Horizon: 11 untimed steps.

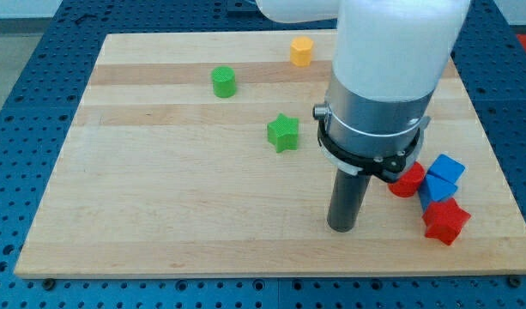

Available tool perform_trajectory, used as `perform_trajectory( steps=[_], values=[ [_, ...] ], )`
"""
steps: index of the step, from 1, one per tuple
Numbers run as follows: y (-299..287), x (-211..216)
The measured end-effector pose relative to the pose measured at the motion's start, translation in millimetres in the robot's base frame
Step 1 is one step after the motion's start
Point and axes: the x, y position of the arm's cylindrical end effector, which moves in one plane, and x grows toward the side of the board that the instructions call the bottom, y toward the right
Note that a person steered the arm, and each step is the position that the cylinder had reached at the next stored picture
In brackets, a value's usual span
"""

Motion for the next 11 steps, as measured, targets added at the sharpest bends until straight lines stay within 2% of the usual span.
perform_trajectory(
  steps=[6, 8, 9, 11],
  values=[
    [0.0, -14.9],
    [-32.1, -32.9],
    [-8.4, -33.2],
    [-1.6, -64.4]
  ],
)
